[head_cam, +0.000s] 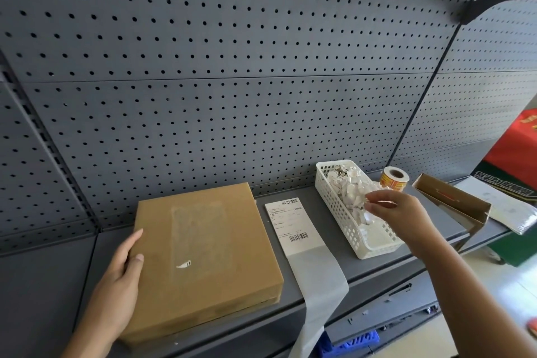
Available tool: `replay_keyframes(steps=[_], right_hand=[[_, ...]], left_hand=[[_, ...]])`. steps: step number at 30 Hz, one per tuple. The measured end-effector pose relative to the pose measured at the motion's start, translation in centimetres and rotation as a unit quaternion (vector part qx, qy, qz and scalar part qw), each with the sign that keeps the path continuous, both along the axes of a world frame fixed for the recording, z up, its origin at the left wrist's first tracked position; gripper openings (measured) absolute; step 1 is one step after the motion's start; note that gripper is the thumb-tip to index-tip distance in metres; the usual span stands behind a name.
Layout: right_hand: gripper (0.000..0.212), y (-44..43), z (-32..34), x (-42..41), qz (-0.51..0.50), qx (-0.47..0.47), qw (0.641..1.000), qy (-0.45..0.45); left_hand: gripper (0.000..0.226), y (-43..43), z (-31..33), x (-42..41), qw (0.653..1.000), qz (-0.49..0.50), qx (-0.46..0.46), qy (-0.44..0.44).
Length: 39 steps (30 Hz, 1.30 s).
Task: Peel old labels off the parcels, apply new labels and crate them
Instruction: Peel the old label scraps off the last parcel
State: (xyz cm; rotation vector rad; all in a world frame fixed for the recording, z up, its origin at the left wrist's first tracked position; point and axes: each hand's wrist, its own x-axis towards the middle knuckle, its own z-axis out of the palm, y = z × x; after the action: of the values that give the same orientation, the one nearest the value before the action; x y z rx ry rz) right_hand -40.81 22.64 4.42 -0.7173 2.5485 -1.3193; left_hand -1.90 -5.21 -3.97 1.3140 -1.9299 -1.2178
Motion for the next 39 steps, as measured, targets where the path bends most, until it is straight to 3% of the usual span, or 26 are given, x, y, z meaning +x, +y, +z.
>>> replay_keyframes(steps=[4, 10, 20, 26, 39], right_hand=[[0.008, 0.4, 0.1, 0.1, -0.016, 0.002, 1.000, 0.023], [0.006, -0.1, 1.3, 0.9, -0.089, 0.008, 0.974, 0.208], [0.016, -6.1, 2.8, 6.9, 0.064, -0.042, 0.987, 0.139], [0.011, -11.5, 1.8, 13.3, 0.251, 0.000, 0.962, 0.104], [0.014, -17.7, -1.3, 19.5, 0.376, 0.041, 0.918, 0.119]], left_hand=[[0.041, 0.2, 0.4, -0.1, 1.000, -0.010, 0.010, 0.018], [0.037, 0.2, 0.5, -0.1, 1.000, -0.017, 0.016, 0.006], [0.041, 0.8, 1.4, -0.3, 1.000, -0.011, 0.024, 0.016], [0.041, 0.8, 1.2, 0.1, 1.000, -0.017, 0.018, -0.010], [0.042, 0.9, 1.5, 0.3, 0.999, -0.005, 0.048, 0.020]])
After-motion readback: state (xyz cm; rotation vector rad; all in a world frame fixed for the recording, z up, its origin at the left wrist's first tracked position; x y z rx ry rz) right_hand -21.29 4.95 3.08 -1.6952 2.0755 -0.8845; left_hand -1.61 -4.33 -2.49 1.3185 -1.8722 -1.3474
